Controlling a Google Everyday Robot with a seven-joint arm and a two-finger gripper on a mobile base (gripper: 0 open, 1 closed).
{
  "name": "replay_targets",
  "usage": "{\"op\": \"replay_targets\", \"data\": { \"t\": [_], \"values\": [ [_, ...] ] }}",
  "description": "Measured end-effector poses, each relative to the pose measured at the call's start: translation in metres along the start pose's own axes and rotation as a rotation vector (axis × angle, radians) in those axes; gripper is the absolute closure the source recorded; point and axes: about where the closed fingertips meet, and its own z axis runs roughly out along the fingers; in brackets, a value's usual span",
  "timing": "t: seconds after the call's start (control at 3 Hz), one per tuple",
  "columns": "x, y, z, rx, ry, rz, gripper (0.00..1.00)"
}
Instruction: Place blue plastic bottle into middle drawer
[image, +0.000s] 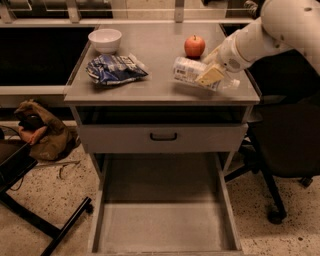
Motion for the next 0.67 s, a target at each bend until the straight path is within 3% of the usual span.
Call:
{"op": "replay_targets", "data": {
  "t": [0.33, 0.67],
  "values": [
    [0.01, 0.046, -0.028, -0.016, -0.071, 0.019, 1.0],
    [0.046, 0.092, -0.04, -0.03, -0.107, 0.098, 1.0]
  ]
}}
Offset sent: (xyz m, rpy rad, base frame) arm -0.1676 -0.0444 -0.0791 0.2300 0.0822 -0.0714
